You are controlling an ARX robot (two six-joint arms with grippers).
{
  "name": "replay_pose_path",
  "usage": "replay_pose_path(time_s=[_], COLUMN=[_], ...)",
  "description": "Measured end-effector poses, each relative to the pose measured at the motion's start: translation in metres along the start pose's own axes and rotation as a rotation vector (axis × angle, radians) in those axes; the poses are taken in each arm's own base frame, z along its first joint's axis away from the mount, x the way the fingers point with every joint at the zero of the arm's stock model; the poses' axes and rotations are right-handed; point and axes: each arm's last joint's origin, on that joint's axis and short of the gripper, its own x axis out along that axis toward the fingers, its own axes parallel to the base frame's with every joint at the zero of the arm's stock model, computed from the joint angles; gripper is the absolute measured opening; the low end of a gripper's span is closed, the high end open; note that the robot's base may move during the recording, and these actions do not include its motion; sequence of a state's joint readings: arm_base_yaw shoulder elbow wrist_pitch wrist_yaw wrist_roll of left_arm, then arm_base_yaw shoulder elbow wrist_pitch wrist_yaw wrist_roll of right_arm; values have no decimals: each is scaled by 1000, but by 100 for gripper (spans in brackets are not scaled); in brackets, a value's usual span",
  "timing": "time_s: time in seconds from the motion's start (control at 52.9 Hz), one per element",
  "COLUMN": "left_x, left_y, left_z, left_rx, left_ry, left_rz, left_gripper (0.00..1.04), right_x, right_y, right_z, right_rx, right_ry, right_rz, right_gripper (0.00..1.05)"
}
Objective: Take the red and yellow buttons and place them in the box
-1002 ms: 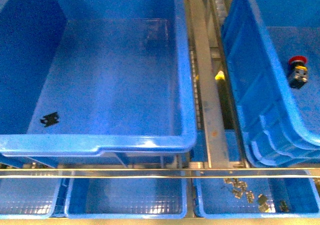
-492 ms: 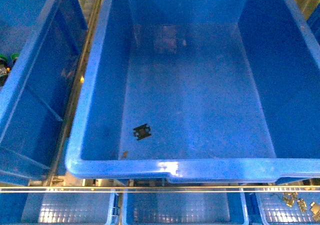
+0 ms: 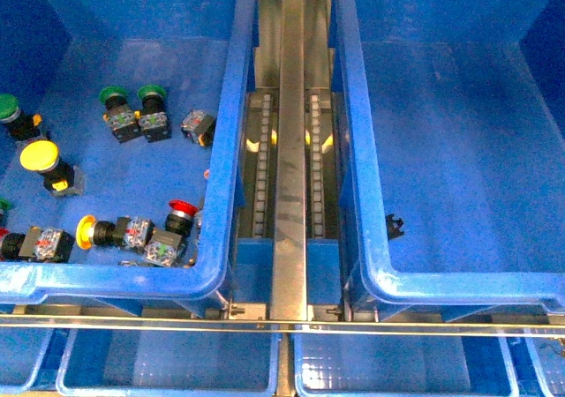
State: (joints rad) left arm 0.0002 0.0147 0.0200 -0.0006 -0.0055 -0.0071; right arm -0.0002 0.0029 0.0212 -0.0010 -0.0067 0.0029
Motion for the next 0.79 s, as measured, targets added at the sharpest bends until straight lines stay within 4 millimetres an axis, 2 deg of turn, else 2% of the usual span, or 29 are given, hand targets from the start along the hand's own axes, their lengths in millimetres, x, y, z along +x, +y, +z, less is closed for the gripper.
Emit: replay_pose_path(time_s=[0.624,0.662,0.7,0.737,0.794], left_x=[0,1,0,1,1], left_y=[0,0,-3,-8,-18], left_z=[0,-2,0,5,14], left_rx=[0,-45,-96,-129,-139], left_ry=[0,74,252,422,554], left_rz=[-5,46,145,251,338], left_gripper=[97,97,97,97,97], right_x=[0,0,0,0,0], right_y=[0,0,0,0,0], right_z=[0,0,0,0,0], right_rx=[0,0,0,0,0], right_ry=[0,0,0,0,0], right_rz=[-6,-6,-6,-10,-7], right_gripper=[98,98,98,98,98])
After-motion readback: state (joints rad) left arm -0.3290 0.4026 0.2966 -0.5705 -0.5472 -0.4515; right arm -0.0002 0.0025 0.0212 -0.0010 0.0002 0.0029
